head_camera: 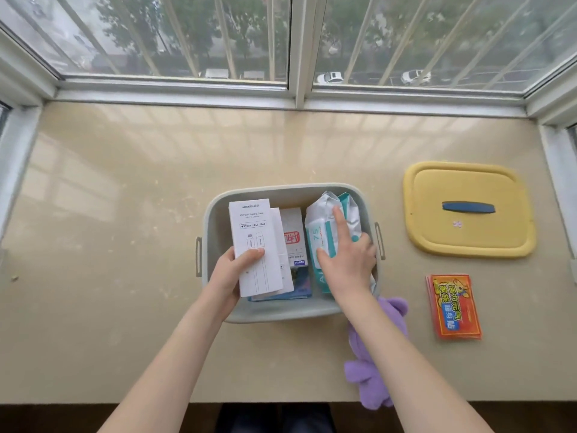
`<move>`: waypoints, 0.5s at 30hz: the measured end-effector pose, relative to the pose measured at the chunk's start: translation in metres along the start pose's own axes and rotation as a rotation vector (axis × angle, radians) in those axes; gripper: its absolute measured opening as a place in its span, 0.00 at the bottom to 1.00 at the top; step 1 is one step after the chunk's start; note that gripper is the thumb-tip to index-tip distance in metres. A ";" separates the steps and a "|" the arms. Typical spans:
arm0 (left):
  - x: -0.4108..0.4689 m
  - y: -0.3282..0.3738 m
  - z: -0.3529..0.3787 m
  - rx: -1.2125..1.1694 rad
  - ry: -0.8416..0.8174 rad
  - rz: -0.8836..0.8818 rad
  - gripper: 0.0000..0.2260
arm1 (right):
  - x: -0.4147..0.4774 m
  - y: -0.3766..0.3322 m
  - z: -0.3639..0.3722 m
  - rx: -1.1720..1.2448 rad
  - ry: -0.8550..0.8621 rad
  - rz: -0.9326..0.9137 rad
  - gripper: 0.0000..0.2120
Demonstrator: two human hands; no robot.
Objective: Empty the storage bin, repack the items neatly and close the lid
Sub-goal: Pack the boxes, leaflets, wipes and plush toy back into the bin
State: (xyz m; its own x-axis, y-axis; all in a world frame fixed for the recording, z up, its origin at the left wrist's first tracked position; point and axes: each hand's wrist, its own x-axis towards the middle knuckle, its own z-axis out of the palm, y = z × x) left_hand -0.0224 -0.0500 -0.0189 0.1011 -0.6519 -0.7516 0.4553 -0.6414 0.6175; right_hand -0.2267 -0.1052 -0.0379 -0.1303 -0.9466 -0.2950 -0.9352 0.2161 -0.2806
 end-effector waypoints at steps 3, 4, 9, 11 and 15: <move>0.007 -0.002 -0.002 0.004 0.008 -0.016 0.27 | 0.009 0.000 0.009 0.009 -0.045 0.037 0.40; 0.008 -0.003 -0.004 0.004 0.011 -0.021 0.27 | 0.011 0.000 0.012 0.001 -0.061 0.045 0.40; 0.013 -0.007 -0.011 0.003 0.013 -0.038 0.26 | 0.018 -0.002 0.028 -0.039 -0.113 0.082 0.41; 0.015 -0.008 -0.012 0.004 0.009 -0.043 0.25 | 0.019 -0.001 0.033 -0.047 -0.120 0.091 0.41; 0.018 -0.011 -0.012 0.017 -0.002 -0.058 0.24 | 0.018 0.000 0.037 -0.060 -0.101 0.086 0.42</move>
State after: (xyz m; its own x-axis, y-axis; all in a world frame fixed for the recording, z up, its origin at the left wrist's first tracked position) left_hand -0.0147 -0.0495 -0.0419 0.0726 -0.6141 -0.7859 0.4452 -0.6851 0.5766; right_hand -0.2172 -0.1138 -0.0772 -0.1801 -0.8955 -0.4069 -0.9403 0.2781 -0.1960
